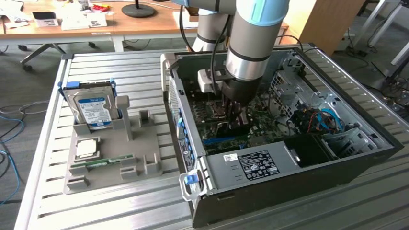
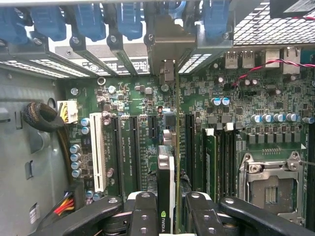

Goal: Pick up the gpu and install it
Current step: 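Insert the gpu into the slot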

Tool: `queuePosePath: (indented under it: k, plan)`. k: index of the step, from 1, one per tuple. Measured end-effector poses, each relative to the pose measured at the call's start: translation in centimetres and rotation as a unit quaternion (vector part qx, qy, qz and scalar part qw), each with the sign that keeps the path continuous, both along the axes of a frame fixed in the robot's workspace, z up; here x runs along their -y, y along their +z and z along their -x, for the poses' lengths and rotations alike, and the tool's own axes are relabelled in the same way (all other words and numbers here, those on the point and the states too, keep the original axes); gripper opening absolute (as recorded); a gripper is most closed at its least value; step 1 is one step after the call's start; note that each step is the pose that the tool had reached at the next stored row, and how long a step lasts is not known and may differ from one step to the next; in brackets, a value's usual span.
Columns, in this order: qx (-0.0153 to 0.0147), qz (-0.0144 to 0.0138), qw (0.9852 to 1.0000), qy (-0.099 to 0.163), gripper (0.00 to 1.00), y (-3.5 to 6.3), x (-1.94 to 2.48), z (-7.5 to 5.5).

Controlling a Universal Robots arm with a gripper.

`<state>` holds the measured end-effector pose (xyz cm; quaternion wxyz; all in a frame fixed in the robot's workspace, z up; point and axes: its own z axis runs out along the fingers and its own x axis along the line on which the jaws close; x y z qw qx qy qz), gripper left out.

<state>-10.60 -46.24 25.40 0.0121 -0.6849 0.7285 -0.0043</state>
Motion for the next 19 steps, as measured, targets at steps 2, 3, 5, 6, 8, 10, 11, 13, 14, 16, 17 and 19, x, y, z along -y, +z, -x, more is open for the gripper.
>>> queuePosePath:
  k: [2, 3, 5, 6, 8, 10, 11, 13, 14, 16, 17, 19]
  plan:
    - [0.0, 0.0, 1.0, 0.0, 0.27, -0.02, 0.0, 0.0]
    - [0.0001, -0.0002, 1.0, 0.0, 0.27, -0.03, -0.01, 0.01]
    - [0.0001, -0.0003, 1.0, 0.002, 0.27, -0.05, -0.01, 0.01]
    - [0.0001, -0.0003, 1.0, 0.003, 0.27, -0.05, -0.01, 0.01]
    - [0.0, -0.0003, 1.0, 0.006, 0.27, -0.07, -0.01, 0.02]
    - [0.0, -0.0003, 1.0, 0.009, 0.27, -0.07, -0.01, 0.01]
    - [0.0, -0.0003, 1.0, 0.01, 0.27, -0.07, -0.01, 0.01]
    - [0.0, -0.0003, 1.0, 0.01, 0.27, -0.07, -0.01, 0.01]
    - [0.0001, -0.0004, 1.0, 0.01, 0.27, -0.08, -0.01, 0.01]
    - [0.0001, -0.0004, 1.0, 0.01, 0.27, -0.12, -0.08, 0.01]
    - [0.0001, -0.0003, 1.0, 0.01, 0.27, -0.13, -0.15, 0.02]
    - [0.0001, -0.0004, 1.0, 0.01, 0.27, -0.14, -0.19, 0.01]
